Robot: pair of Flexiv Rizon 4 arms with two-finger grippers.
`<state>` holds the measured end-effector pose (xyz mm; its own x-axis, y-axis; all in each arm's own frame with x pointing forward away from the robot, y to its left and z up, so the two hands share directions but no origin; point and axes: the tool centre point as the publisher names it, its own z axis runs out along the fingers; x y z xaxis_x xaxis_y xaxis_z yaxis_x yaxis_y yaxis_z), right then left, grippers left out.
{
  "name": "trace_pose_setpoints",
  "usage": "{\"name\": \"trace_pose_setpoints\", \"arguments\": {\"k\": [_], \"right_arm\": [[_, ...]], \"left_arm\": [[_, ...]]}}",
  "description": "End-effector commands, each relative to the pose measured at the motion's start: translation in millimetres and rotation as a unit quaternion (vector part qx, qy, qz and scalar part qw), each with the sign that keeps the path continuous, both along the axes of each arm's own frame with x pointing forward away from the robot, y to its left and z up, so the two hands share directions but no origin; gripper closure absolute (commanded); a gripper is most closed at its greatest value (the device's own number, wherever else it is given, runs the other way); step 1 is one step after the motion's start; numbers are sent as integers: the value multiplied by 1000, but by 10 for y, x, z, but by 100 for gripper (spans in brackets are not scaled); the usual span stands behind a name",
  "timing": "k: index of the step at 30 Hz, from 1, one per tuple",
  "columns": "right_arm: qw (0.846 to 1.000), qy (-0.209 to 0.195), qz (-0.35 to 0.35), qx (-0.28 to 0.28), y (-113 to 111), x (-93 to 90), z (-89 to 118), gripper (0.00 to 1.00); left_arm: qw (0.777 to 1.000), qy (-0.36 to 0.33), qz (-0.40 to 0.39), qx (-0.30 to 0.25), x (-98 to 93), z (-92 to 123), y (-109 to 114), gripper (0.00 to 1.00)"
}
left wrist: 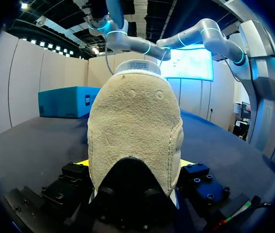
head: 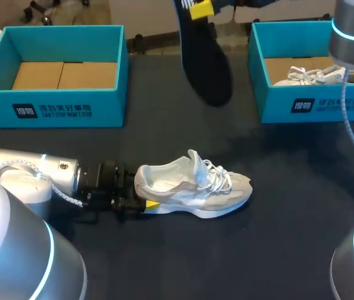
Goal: Take the shoe out of the shoebox, open the shoe tongue, remove and reinsert the insole, then place the shoe into the shoebox
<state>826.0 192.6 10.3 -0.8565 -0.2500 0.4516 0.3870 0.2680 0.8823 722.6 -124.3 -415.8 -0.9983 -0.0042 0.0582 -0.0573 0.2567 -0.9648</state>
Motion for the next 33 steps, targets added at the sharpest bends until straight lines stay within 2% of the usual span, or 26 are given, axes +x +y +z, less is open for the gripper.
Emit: {"name": "trace_pose_setpoints", "arguments": {"k": [1, 2, 16, 19, 20, 21, 23, 28, 33], "right_arm": [[999, 14, -48, 0, -54, -192, 76, 100], [999, 9, -41, -19, -43, -195, 100, 100], [999, 2, -45, -16, -56, -192, 143, 100], [996, 35, -72, -44, -94, -218, 236, 100], [993, 59, -84, -55, -124, -235, 256, 100], [993, 52, -90, -52, -158, -258, 288, 100], [989, 77, -106, -65, -226, -303, 331, 100], [984, 95, -143, -50, -375, -447, 443, 100], [978, 110, -169, -51, -408, -599, 516, 100]], "left_arm": [[1000, 0, 0, 0, 3, -5, 1, 100], [1000, 0, 0, 0, 3, -5, 1, 100], [1000, 0, 0, 0, 3, -5, 1, 100], [1000, 0, 0, 0, 3, -5, 1, 100], [1000, 0, 0, 0, 3, -5, 1, 100], [1000, 0, 0, 0, 3, -5, 1, 100], [1000, 0, 0, 0, 3, -5, 1, 100], [1000, 0, 0, 0, 3, -5, 1, 100], [1000, 0, 0, 0, 3, -5, 1, 100]]}}
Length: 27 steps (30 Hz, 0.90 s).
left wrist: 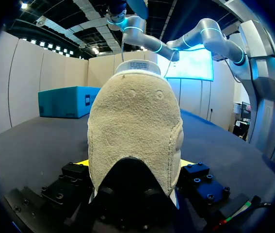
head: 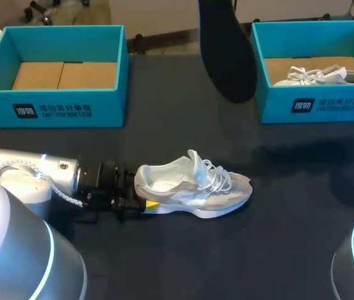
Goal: Take the shoe out of the shoebox, open the shoe tongue, remove and reinsert the insole, then place the shoe into the shoebox
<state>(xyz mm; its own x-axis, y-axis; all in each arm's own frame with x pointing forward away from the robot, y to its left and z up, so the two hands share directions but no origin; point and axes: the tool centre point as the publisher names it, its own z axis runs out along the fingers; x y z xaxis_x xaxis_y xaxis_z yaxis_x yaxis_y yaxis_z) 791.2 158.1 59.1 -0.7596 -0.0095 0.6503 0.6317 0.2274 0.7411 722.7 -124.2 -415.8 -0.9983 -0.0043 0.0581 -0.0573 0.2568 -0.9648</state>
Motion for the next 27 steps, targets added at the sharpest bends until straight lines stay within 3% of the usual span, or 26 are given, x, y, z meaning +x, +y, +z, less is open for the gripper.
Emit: {"name": "trace_pose_setpoints", "arguments": {"k": [1, 10, 27], "right_arm": [[998, -1, -60, -13, -66, -285, 42, 100], [994, -4, -108, -6, -39, -638, 133, 100], [992, 17, -126, 14, 140, -1011, -47, 100]], "left_arm": [[1000, 0, 0, 0, 3, -5, 1, 100], [1000, 0, 0, 0, 3, -5, 1, 100], [1000, 0, 0, 0, 3, -5, 1, 100]]}}
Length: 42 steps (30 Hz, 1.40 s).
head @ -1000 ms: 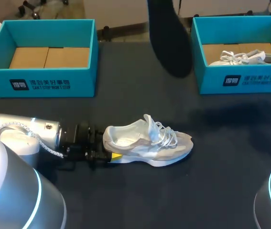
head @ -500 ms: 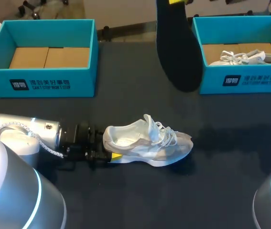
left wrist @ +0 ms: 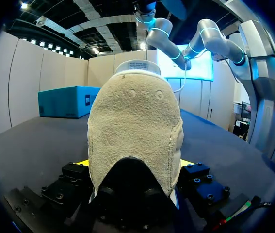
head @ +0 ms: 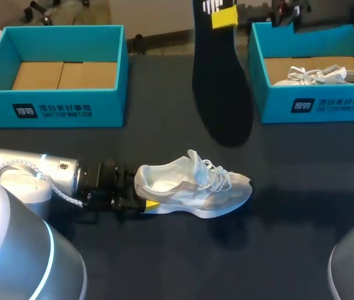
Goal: Take the shoe out of the shoebox, open the shoe tongue, remove and reinsert the insole, then place the shoe into the shoebox
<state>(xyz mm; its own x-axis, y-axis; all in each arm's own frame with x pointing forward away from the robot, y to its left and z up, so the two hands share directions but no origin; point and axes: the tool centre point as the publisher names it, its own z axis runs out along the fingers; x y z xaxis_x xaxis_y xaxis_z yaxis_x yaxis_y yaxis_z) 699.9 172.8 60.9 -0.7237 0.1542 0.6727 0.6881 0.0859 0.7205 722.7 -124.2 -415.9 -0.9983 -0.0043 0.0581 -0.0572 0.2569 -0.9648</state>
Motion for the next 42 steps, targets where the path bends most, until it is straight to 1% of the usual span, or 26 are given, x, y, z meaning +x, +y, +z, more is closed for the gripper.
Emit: {"name": "trace_pose_setpoints", "arguments": {"k": [1, 8, 16, 31, 34, 42], "right_arm": [[1000, 3, -19, 15, -17, -121, -73, 100], [1000, 13, -19, 11, -62, -264, -93, 100], [1000, 26, -9, 5, -93, -373, -131, 100], [999, 41, 1, 3, -80, -501, -227, 100], [999, 35, 4, 5, -90, -520, -232, 100], [999, 35, 4, 5, -90, -520, -232, 100]], "left_arm": [[1000, 0, 0, 0, 3, -4, 0, 100], [1000, 0, 0, 0, 3, -4, 0, 100], [1000, 0, 0, 0, 3, -4, 0, 100], [1000, 0, 0, 0, 3, -4, 0, 100], [1000, 0, 0, 0, 3, -4, 0, 100], [1000, 0, 0, 0, 3, -4, 0, 100]]}}
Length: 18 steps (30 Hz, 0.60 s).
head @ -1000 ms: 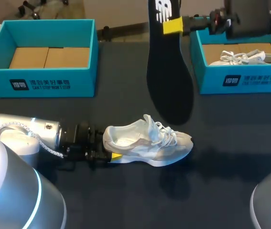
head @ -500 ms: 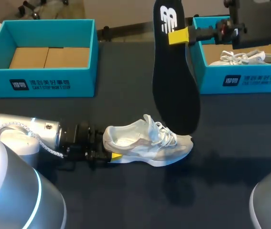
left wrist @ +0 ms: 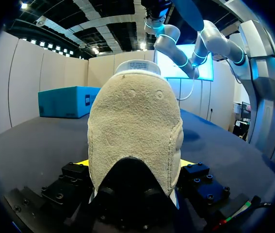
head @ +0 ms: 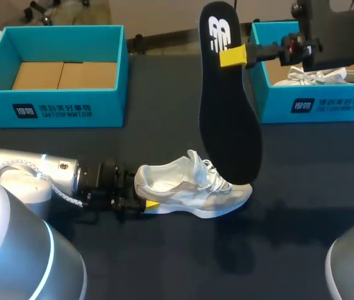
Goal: Take the shoe out of the shoebox, open the shoe tongue, remove and reinsert the insole, then place the shoe into the shoebox
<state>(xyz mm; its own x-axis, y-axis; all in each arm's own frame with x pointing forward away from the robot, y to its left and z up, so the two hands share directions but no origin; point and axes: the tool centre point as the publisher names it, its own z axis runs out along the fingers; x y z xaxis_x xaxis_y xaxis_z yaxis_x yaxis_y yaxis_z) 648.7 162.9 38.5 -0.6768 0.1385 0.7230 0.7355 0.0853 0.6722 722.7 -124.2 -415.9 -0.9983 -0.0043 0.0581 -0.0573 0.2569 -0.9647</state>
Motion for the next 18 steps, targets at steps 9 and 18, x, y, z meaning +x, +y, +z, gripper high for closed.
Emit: {"name": "trace_pose_setpoints", "arguments": {"k": [9, 18], "right_arm": [[1000, 1, -2, -1, 9, -9, -8, 100], [1000, 1, -2, -1, 9, -9, -8, 100]], "left_arm": [[1000, 0, 0, 0, 2, -4, 0, 100], [1000, -1, -12, 6, 31, 42, 86, 0]]}}
